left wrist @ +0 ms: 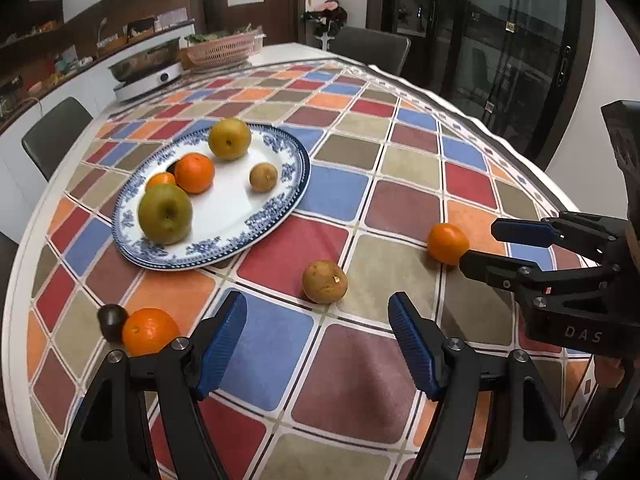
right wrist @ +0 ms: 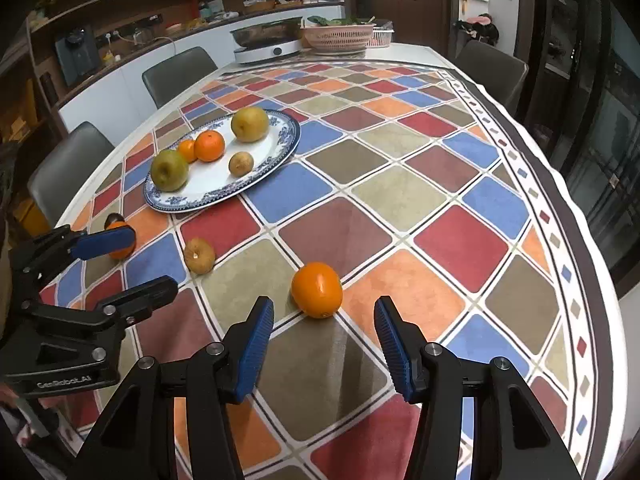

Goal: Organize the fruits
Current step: 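Grasp the brown kiwi with the left gripper while the right gripper grasps a mandarin orange, then carry the kiwi onto the plate with the left gripper while the right gripper carries the orange there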

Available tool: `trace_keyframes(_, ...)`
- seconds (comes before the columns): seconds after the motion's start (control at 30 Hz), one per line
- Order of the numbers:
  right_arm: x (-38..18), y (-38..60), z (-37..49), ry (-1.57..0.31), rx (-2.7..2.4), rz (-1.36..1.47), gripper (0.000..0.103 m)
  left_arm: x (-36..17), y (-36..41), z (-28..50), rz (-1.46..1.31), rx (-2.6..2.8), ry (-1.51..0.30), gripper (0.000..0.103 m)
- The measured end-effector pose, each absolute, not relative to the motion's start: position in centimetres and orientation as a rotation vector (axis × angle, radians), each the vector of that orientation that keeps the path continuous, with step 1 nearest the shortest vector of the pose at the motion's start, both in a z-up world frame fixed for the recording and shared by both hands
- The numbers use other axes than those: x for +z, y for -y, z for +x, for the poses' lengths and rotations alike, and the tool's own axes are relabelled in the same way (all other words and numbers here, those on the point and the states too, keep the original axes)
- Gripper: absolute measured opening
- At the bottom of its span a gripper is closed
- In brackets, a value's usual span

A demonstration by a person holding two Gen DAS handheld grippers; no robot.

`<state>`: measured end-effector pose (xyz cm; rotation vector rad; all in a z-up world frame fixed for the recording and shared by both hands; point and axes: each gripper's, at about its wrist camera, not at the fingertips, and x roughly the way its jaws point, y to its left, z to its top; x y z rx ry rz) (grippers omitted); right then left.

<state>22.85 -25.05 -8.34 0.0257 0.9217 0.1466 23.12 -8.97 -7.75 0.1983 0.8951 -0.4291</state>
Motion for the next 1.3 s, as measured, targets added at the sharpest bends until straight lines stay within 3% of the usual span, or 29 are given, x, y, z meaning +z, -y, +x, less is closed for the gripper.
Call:
trace_keyframes(0.13,-9.2,25.1,23.4,-0.946,0.158,0.044,0.053,-8.8,9.3,24.1,0.193,-0.435,-0.933,0.071)
trace_keyframes(0.6,-10.1,25.1,25.1,-0.955,0.161,0.043,0.052,-10.2,10.5,26.4,0.162,-0.457,-1.008,0.044)
trace_keyframes(0.8,-10.6,24.8,25.8,-0.969,0.171,0.041,0.041,-10.1,10.4,26.9,0.154,-0.441,-1.011,0.03)
trace_keyframes(0.9,-10.7,24.5,25.9,-0.97,0.178,0.029,0.033,-10.1,10.3,26.9,0.139,-0.446,-1.016,0.029)
trace_keyframes(1.3,-8.9,24.1,25.2,-0.938,0.209,0.053,0.033,-7.4,9.4,25.7,0.109,-0.446,-0.943,0.029)
